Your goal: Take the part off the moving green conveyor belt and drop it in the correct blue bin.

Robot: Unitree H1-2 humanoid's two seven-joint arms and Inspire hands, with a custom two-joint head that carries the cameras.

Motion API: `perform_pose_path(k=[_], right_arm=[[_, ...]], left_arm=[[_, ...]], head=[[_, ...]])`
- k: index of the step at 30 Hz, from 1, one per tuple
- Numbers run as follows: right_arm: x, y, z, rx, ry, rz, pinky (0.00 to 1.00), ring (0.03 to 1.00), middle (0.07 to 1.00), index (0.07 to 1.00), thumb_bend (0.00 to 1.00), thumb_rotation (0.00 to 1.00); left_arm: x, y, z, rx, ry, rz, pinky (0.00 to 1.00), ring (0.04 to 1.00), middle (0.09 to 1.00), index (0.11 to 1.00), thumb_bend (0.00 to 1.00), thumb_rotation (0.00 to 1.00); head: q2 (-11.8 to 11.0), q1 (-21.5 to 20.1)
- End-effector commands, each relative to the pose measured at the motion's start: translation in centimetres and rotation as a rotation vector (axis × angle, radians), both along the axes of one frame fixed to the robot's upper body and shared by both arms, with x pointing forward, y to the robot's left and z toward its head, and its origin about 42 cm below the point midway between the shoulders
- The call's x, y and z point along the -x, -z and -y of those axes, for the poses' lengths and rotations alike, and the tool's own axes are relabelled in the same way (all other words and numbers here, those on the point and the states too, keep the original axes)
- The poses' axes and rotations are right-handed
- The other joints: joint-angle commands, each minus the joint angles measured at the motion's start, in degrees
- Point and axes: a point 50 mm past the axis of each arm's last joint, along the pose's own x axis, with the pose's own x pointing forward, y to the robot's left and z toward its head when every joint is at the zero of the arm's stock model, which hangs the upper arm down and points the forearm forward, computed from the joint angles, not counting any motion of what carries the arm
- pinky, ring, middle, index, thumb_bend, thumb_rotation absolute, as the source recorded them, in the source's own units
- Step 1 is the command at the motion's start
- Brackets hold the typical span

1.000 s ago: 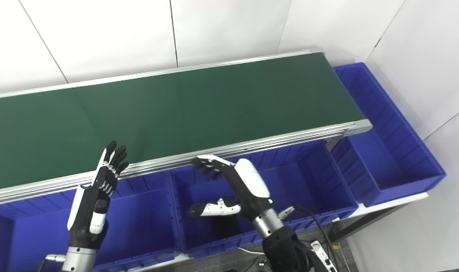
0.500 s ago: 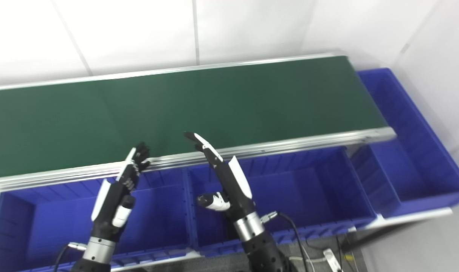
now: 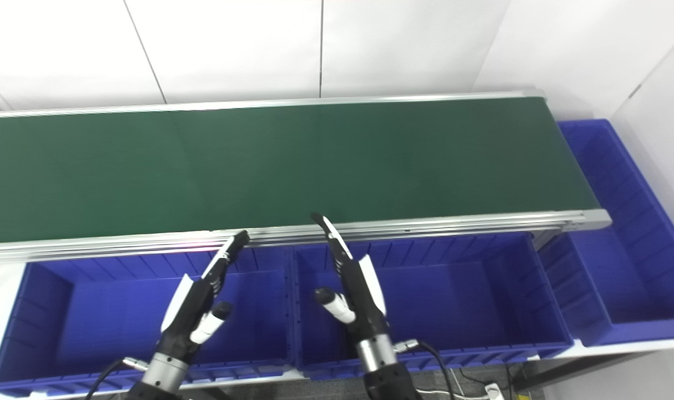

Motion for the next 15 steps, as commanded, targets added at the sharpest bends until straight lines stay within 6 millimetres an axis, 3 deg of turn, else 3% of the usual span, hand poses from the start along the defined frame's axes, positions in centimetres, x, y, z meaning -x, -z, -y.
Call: perform_pose_path(k=[1, 15], right_arm=[[-0.1, -0.5, 0.1, -0.024, 0.003, 0.054, 0.97, 0.978, 0.952, 0.938, 1.0, 1.0], [0.3, 0.8, 0.7, -0.038, -0.02, -0.007, 0.95, 0.956, 0.932, 0.914, 1.0, 1.0]], left_arm=[[-0.7, -0.7, 0.2, 0.005, -0.007, 0.057, 1.0, 0.971, 0.955, 0.948, 0.85, 1.0], [-0.1, -0.1, 0.9, -0.006, -0.023, 0.066, 0.96, 0.963, 0.962, 0.951, 0.83, 1.0]], head=[[-0.29, 0.26], [-2.68, 1.5]])
